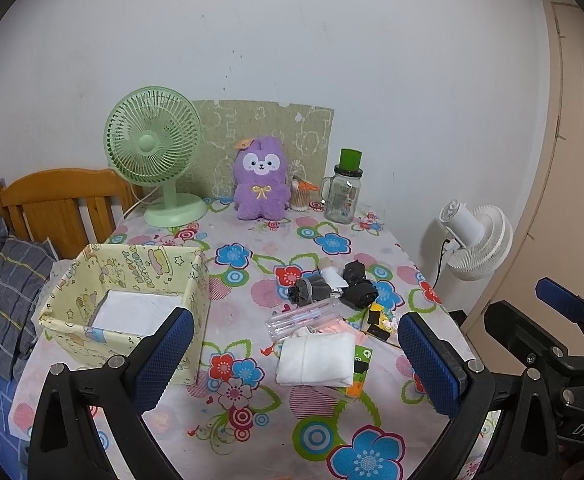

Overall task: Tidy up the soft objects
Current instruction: 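Move the left tool down to the white folded pad and grasp it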

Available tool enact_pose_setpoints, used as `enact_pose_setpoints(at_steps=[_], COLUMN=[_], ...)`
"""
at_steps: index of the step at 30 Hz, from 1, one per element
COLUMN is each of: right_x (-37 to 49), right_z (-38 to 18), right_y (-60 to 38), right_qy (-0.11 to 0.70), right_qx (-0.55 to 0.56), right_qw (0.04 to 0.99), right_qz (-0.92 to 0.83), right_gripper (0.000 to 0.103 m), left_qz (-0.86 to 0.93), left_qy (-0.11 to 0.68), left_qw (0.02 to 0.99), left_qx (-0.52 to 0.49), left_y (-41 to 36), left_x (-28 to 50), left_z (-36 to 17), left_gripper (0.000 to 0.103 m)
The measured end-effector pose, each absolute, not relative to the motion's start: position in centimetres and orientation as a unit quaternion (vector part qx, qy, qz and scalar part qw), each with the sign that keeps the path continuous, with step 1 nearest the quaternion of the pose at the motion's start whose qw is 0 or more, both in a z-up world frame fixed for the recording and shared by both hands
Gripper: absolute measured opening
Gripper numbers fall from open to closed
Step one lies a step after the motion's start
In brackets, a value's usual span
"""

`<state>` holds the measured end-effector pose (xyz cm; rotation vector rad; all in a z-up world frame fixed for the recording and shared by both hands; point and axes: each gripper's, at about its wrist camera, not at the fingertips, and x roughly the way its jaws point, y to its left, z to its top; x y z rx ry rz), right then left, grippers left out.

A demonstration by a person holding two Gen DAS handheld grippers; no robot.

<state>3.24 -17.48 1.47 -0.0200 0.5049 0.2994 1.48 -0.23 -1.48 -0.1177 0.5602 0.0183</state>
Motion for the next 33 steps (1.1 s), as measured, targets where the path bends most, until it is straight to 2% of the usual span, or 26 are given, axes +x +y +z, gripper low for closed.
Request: enact_pose_setpoints(at_steps=[33], right_x=[11.2], right_z=[-8.0], right_y=[-19.7], right_qy=[0.357], right_qx=[0.012], right_qw=[0.927], right_qz=[0.119], right_gripper=[0.103], left_qz=[-0.001], left_qy=[0.389], left_qw=[0.92], left_qx=[-0.042], left_y=[-2.1], left_x=[10.4], left_z=[-10.1], left_gripper=[0.103])
